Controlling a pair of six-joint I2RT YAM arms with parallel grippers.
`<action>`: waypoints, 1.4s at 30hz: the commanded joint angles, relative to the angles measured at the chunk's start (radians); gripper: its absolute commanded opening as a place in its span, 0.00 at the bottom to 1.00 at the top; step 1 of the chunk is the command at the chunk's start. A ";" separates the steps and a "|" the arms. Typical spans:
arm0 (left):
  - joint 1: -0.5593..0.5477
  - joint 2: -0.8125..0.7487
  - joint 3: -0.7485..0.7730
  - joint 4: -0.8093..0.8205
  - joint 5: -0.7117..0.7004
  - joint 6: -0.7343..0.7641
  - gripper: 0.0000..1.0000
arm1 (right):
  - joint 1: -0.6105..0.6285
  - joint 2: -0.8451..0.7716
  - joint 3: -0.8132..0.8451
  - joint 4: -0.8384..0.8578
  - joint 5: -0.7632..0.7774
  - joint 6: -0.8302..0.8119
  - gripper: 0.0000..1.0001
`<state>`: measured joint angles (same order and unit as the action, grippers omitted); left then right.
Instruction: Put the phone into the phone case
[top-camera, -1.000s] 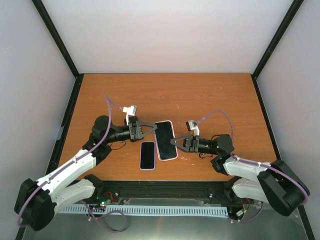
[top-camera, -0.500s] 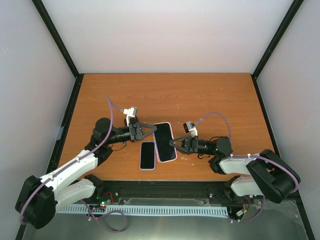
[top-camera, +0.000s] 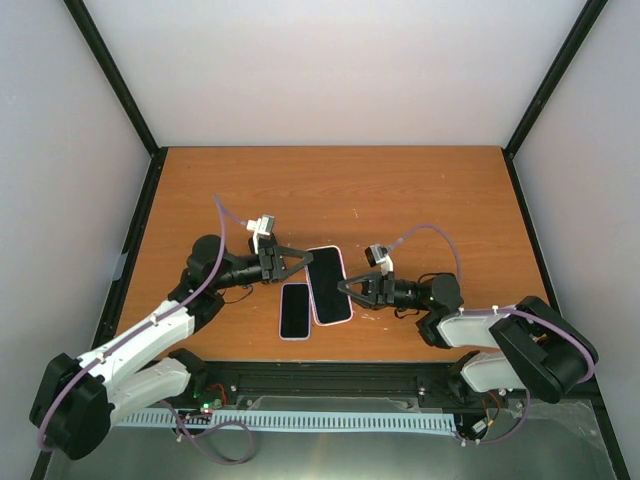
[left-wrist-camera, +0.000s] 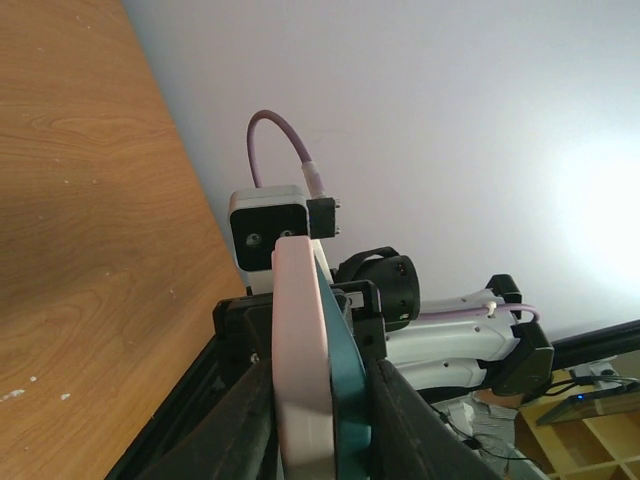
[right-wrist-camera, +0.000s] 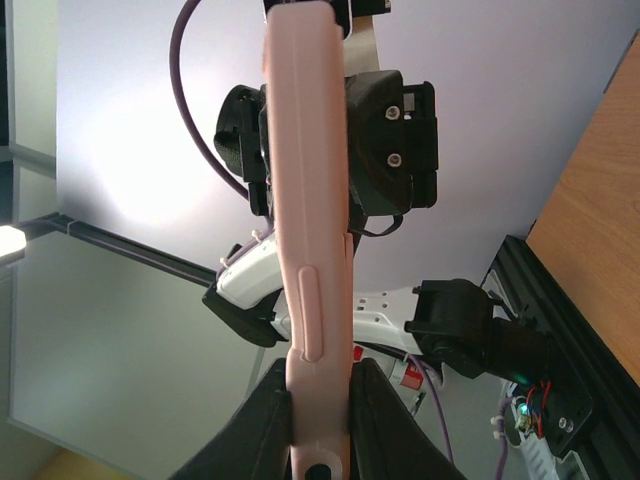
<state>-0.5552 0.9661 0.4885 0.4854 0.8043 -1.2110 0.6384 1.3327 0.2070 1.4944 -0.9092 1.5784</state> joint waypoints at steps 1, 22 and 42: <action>-0.001 -0.042 0.068 -0.033 -0.004 0.042 0.30 | 0.018 -0.007 0.020 0.183 0.001 0.022 0.12; -0.002 -0.064 0.095 -0.175 -0.065 0.062 0.30 | 0.020 -0.025 0.009 0.181 0.031 0.039 0.13; -0.085 -0.043 -0.026 -0.110 -0.011 0.052 0.70 | 0.020 -0.218 0.143 -0.445 0.288 -0.259 0.12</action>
<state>-0.6178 0.9062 0.4465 0.3439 0.7761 -1.1736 0.6559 1.1496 0.3008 1.1202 -0.7002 1.4055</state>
